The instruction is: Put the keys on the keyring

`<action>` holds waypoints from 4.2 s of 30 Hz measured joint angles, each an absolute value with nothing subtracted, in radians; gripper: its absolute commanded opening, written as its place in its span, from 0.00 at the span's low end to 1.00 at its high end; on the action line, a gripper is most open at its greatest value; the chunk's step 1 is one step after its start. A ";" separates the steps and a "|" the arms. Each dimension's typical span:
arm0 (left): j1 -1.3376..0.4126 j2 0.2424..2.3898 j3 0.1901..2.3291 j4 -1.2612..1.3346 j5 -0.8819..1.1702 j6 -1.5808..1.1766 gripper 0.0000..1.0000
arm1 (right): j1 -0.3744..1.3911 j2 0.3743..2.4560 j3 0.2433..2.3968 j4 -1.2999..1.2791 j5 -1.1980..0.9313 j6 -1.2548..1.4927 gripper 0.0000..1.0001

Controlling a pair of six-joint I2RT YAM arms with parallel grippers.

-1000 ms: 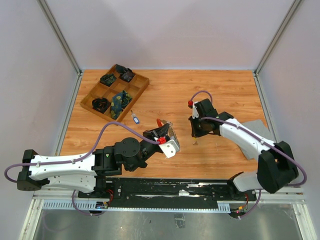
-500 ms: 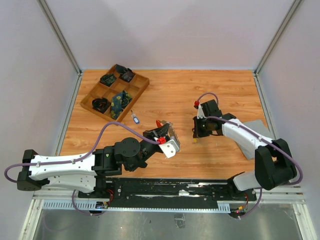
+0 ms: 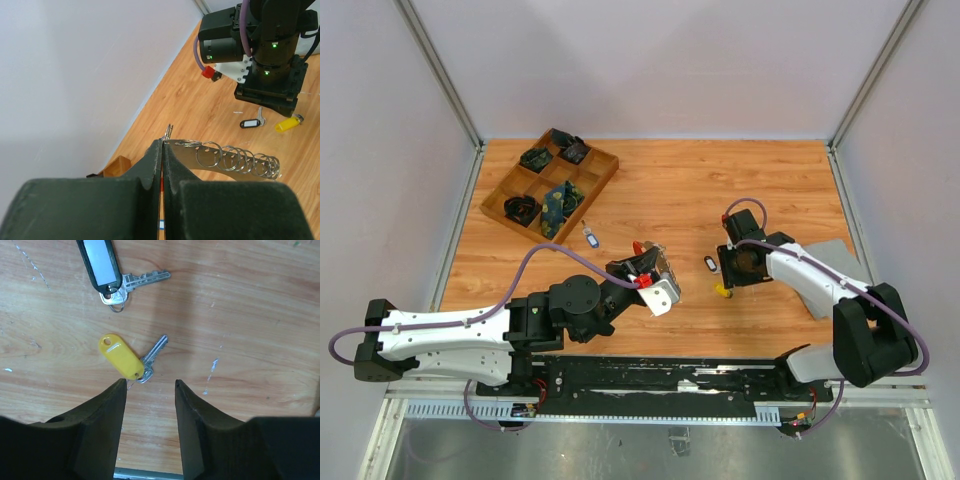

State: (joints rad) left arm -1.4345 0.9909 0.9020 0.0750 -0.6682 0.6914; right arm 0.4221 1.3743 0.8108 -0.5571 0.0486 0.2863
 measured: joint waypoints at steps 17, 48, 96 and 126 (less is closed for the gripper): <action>-1.435 0.991 0.902 0.075 -0.668 0.691 0.01 | 0.488 1.310 0.762 -0.547 0.138 0.480 0.44; -1.435 0.986 0.902 0.074 -0.668 0.691 0.01 | 0.557 1.365 0.700 -0.487 0.212 0.711 0.05; -1.435 1.061 1.058 -0.062 -0.494 0.463 0.01 | 0.558 0.861 1.320 -0.839 -0.802 -0.240 0.01; -1.484 1.089 1.096 -0.048 -0.638 0.533 0.01 | 0.744 0.982 1.443 -0.761 -0.601 -0.179 0.01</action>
